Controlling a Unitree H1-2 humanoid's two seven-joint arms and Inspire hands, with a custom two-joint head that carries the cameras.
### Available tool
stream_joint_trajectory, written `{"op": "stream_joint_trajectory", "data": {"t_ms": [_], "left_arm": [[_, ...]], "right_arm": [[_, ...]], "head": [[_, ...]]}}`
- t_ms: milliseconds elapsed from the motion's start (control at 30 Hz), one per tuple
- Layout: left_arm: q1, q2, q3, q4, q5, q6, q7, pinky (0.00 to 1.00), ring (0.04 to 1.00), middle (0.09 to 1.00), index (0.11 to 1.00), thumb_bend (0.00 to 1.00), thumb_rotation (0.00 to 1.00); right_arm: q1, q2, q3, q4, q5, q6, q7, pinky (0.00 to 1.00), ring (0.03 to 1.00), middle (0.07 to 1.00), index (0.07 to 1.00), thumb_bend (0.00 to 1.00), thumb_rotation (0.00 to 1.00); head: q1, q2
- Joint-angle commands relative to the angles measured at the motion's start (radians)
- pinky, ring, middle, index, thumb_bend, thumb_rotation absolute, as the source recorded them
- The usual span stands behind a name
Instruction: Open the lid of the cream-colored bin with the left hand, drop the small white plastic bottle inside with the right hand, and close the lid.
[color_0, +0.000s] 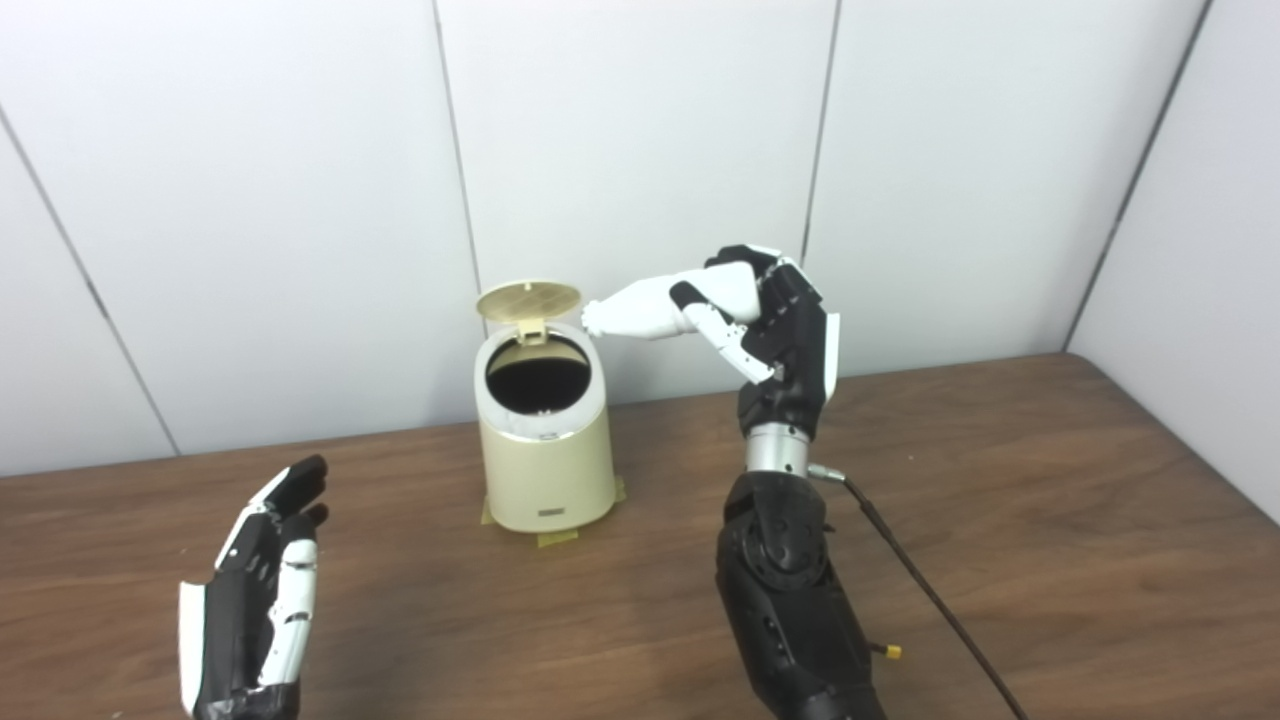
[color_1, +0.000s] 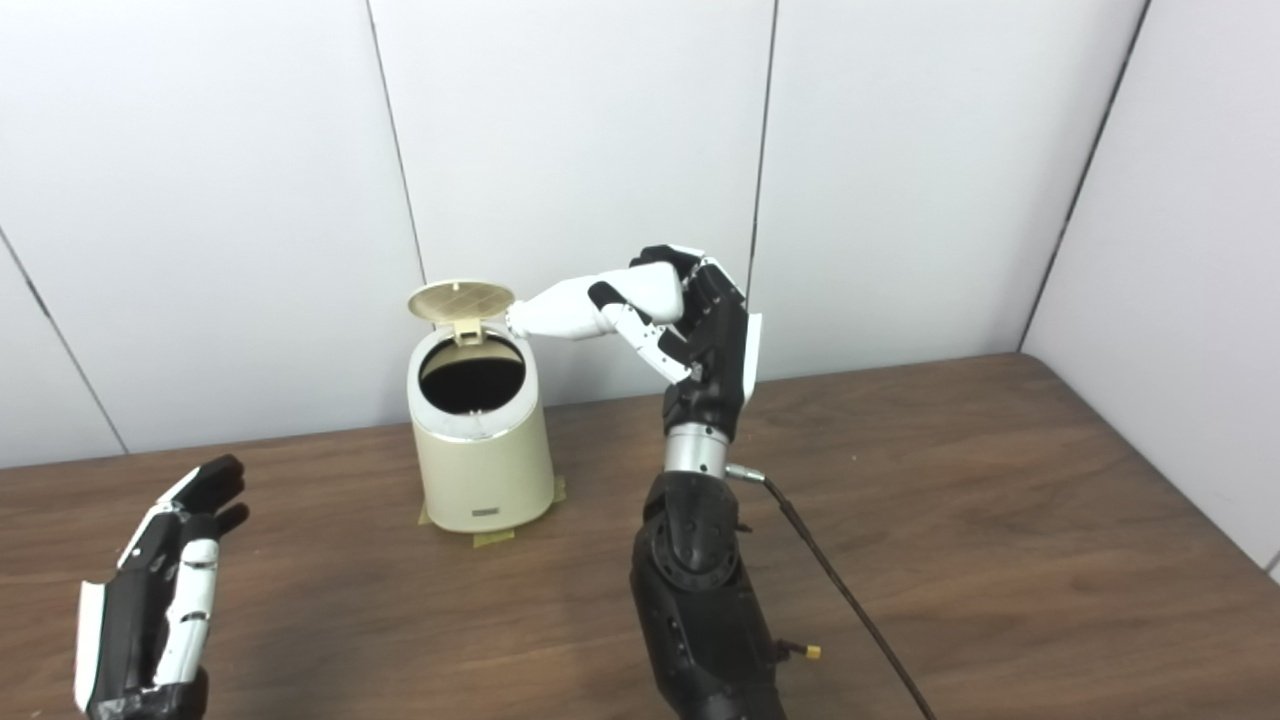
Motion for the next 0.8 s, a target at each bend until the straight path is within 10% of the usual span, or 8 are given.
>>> {"op": "stream_joint_trajectory", "data": {"t_ms": [0, 767], "left_arm": [[-0.034, -0.010, -0.010, -0.018, 0.016, -0.040, 0.012, 0.82, 0.853, 0.835, 0.816, 0.26, 0.68], [-0.047, -0.056, -0.036, -0.015, 0.085, -0.060, 0.062, 0.80, 0.835, 0.829, 0.818, 0.27, 0.64]], "right_arm": [[-0.063, -0.005, 0.010, -0.015, -0.023, -0.023, 0.018, 0.38, 0.434, 0.522, 0.485, 0.50, 0.00], [-0.140, 0.018, 0.025, 0.152, -0.018, -0.044, 0.027, 0.36, 0.420, 0.525, 0.483, 0.50, 0.00]], "head": [[0.008, 0.000], [0.088, -0.016]]}}
